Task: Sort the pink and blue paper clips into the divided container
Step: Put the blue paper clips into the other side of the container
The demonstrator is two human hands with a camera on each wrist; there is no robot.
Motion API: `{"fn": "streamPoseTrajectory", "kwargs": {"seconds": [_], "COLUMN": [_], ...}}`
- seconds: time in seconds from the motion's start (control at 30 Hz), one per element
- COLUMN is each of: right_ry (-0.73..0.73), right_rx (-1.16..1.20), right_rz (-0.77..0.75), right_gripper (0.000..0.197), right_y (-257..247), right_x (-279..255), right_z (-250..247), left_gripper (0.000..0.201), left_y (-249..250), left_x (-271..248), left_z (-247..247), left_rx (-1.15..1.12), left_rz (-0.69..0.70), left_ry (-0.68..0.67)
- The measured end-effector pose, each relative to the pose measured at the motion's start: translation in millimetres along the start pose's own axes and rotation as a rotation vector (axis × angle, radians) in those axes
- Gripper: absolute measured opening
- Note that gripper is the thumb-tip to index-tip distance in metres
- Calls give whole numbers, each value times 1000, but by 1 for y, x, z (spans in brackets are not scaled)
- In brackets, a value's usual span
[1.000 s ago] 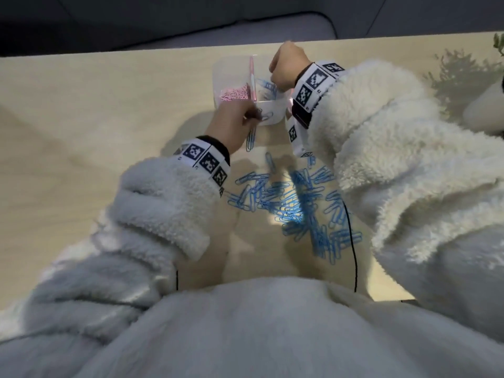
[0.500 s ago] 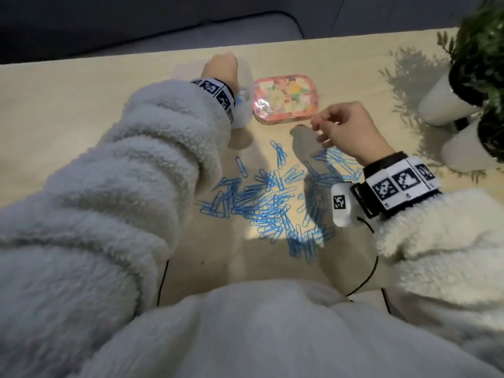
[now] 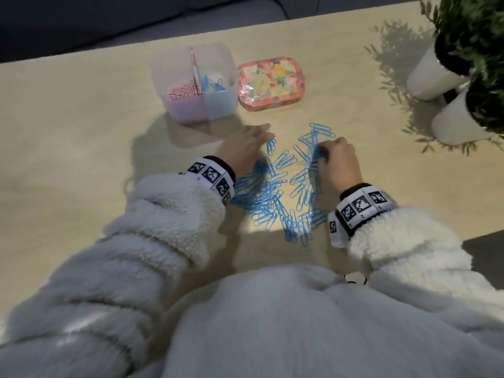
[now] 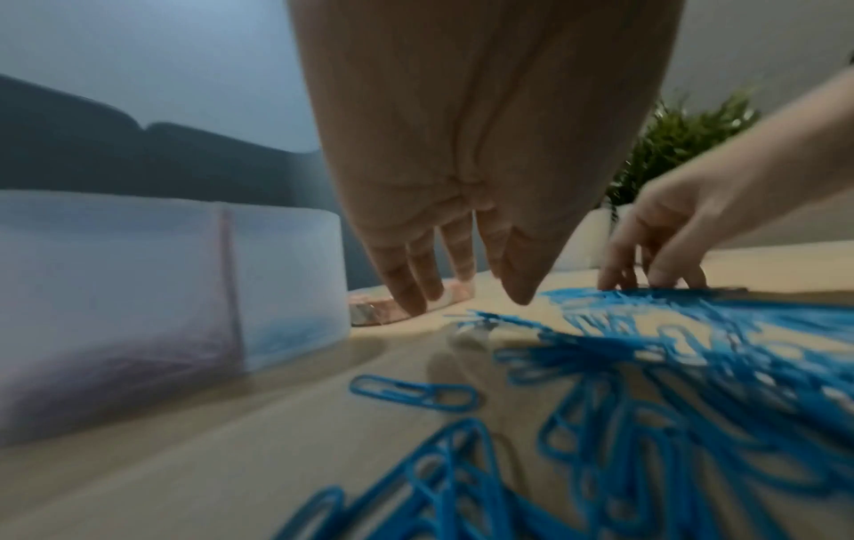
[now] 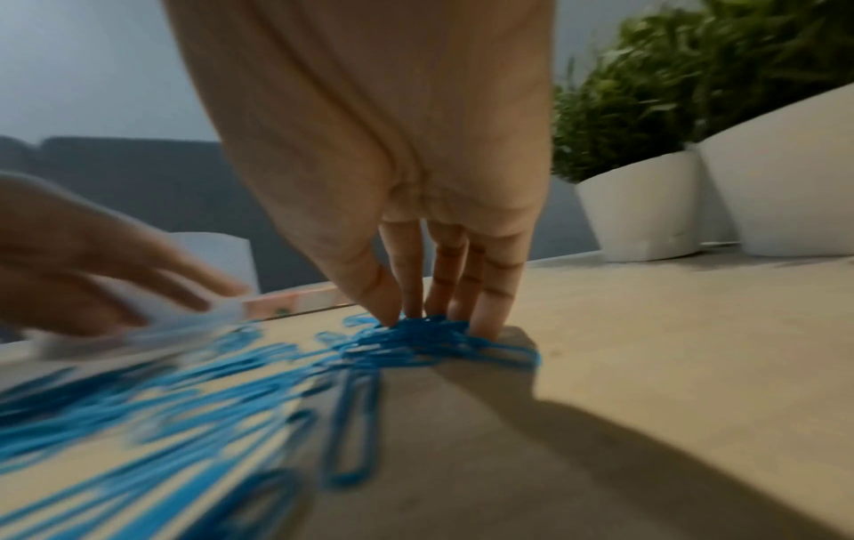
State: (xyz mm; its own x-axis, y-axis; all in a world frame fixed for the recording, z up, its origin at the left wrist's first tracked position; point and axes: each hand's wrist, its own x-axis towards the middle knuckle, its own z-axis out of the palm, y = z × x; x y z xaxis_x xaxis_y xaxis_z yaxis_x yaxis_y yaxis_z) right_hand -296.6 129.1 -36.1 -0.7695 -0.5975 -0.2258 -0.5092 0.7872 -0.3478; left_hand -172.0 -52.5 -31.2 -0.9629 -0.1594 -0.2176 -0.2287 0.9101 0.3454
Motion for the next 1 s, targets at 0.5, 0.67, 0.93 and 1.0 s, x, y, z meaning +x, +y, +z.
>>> {"fn": "streamPoseTrajectory", "kwargs": {"seconds": [0.5, 0.67, 0.93, 1.0], "right_ry": [-101, -191, -161, -170], "right_rx": [-18, -78, 49, 68], "right_rz": [-150, -275, -281, -281], "right_gripper": [42, 61, 17, 11], "right_y": [-28, -53, -64, -65], "right_x": [18, -8, -9, -6], "right_z": [-1, 20, 31, 27], "left_gripper": [66, 50, 27, 27], "left_y": [-12, -3, 1, -2], "left_x": [-2, -3, -13, -17], "left_z": [-11, -6, -1, -2], "left_rx": [48, 89, -92, -155], "left_rz": [23, -1, -153, -191], "left_ry": [-201, -173, -79, -59]}}
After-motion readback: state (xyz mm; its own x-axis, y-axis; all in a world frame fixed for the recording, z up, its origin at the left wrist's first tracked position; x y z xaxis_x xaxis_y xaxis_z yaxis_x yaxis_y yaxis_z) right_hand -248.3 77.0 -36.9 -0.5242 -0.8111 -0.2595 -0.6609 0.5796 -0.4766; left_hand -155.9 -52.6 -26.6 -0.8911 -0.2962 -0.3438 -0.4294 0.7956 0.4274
